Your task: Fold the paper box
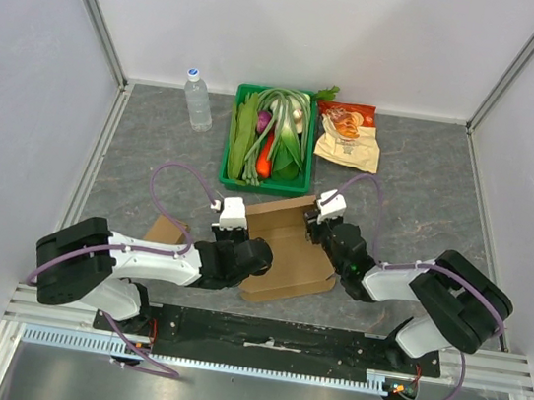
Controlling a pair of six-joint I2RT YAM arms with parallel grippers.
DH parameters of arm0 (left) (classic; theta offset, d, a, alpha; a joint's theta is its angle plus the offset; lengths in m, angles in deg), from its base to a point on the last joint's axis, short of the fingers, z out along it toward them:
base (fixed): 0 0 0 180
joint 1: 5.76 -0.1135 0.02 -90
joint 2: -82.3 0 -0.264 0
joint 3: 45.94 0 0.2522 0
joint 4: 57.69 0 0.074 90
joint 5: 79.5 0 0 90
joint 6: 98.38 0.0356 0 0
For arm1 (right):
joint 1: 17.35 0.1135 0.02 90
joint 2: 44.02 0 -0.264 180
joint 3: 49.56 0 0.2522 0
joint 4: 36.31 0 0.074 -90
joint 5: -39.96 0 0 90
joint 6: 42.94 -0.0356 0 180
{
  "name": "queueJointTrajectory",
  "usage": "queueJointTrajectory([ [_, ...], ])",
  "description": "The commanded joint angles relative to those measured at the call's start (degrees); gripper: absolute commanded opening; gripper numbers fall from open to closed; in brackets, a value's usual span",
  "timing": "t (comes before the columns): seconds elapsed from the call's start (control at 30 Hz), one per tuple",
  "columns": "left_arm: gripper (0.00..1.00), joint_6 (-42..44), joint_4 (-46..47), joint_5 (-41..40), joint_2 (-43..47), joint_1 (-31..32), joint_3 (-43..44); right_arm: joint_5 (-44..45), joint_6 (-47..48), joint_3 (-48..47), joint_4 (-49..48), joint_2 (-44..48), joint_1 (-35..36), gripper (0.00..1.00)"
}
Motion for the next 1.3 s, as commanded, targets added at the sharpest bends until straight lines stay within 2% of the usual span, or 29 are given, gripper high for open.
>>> queueJointTrajectory([
  [0.0, 0.02, -2.2, 0.1, -1.0, 1.5, 0.1, 0.6, 0.6, -8.4, -1.3, 7.5, 5.6, -0.1, 0.59],
  [0.03, 0.02, -2.2, -0.3, -0.9, 1.4, 0.1, 0.8, 1.6, -11.8, -2.0, 18.0, 7.9, -0.2, 0.69],
  [0.07, 0.02, -2.6, -1.6, -0.9, 1.2, 0.1, 1.4, 2.4, -15.4, -4.2, 24.4, 9.7, -0.1, 0.85],
  [0.1, 0.02, -3.1, -2.4, -1.0, 1.0, 0.1, 1.7, 2.8, -19.6, -5.5, 30.8, 12.6, -0.1, 0.89],
  [0.13, 0.02, -3.7, -3.1, -1.1, 0.9, 0.1, 2.0, 2.4, -23.8, -6.9, 44.0, 13.7, -0.4, 0.91],
  [0.2, 0.02, -4.4, -3.7, -1.1, 0.5, 0.1, 2.2, 0.1, -27.5, -8.3, 52.5, 18.0, -0.5, 0.96],
  [0.23, 0.02, -5.2, -3.7, -1.2, 0.4, 0.1, 2.1, -2.1, -30.7, -8.2, 59.8, 19.6, -0.7, 0.97],
  [0.3, 0.02, -6.6, -5.2, -1.3, 0.3, 0.1, 2.2, -4.8, -32.9, -6.9, 63.7, 24.1, -0.9, 0.98],
  [0.33, 0.02, -7.6, -5.7, -1.4, 0.4, 0.1, 2.5, -8.8, -34.0, -6.1, 65.1, 25.2, -2.0, 0.98],
  [0.4, 0.02, -8.9, -7.7, -1.4, 0.3, 0.1, 2.7, -12.4, -34.6, -3.5, 63.3, 26.9, -2.9, 0.98],
  [0.5, 0.03, -11.0, -9.9, -1.0, 0.6, 0.1, 3.4, -18.2, -34.8, -1.4, 60.6, 28.2, -5.5, 0.93],
  [0.53, 0.03, -11.0, -10.2, -0.9, 0.9, 0.1, 3.5, -18.8, -34.6, 0.0, 59.1, 28.7, -6.3, 0.86],
  [0.57, 0.03, -11.0, -10.4, -0.6, 1.1, 0.1, 3.5, -20.6, -34.2, 0.4, 58.2, 28.9, -6.5, 0.84],
  [0.7, 0.03, -11.0, -10.5, -0.5, 1.9, 0.1, 2.9, -21.9, -33.2, 2.6, 55.7, 26.6, -8.8, 0.81],
  [0.8, 0.03, -11.1, -10.9, -0.3, 2.1, 0.1, 2.8, -26.4, -34.7, 4.2, 49.4, 24.5, -9.9, 0.65],
  [0.83, 0.04, -11.2, -11.2, -0.2, 2.1, 0.1, 2.8, -27.0, -35.3, 4.7, 48.5, 24.3, -9.9, 0.45],
  [0.9, 0.10, -11.0, -11.8, 0.5, 3.1, 0.1, 2.9, -28.1, -38.5, 4.6, 47.1, 25.0, -9.9, 0.27],
  [0.93, 0.15, -9.7, -12.0, 1.8, 3.8, 0.1, 2.9, -27.9, -39.6, 4.0, 47.7, 25.4, -9.9, 0.14],
  [0.97, 0.34, -8.7, -12.4, 2.7, 6.1, 0.1, 2.9, -27.4, -40.4, 3.3, 49.3, 25.8, -10.1, 0.11],
  [1.0, 0.44, -5.6, -12.5, 4.0, 8.1, 0.1, 2.6, -26.0, -41.1, 2.3, 53.6, 25.9, -10.7, 0.09],
  [1.03, 0.53, -4.3, -13.0, 7.7, 10.3, 0.1, 2.6, -25.7, -42.4, 0.1, 55.7, 25.9, -11.0, 0.02],
  [1.07, 0.72, -3.8, -16.5, 10.3, 16.1, 0.1, 2.9, -25.6, -42.8, -1.1, 59.0, 25.5, -11.5, 0.00],
  [1.1, 0.86, -2.0, -17.6, 13.4, 19.2, 0.1, 2.8, -25.6, -43.3, -2.4, 63.9, 25.1, -12.3, 0.00],
  [1.13, 0.92, -1.4, -18.5, 21.0, 22.4, 0.1, 2.5, -26.8, -43.5, -4.7, 65.8, 24.6, -12.7, 0.00],
  [1.2, 0.94, -0.8, -21.2, 29.4, 33.0, 0.2, 0.7, -29.5, -43.0, -6.7, 69.6, 22.3, -13.7, 0.00],
  [1.23, 0.94, 0.5, -20.1, 38.4, 36.7, 0.1, -0.2, -32.7, -42.6, -8.1, 70.4, 21.4, -14.1, 0.00],
  [1.27, 0.94, 2.0, -19.5, 42.7, 39.2, 0.2, -0.6, -34.1, -42.5, -8.6, 70.8, 19.7, -14.4, 0.00],
])
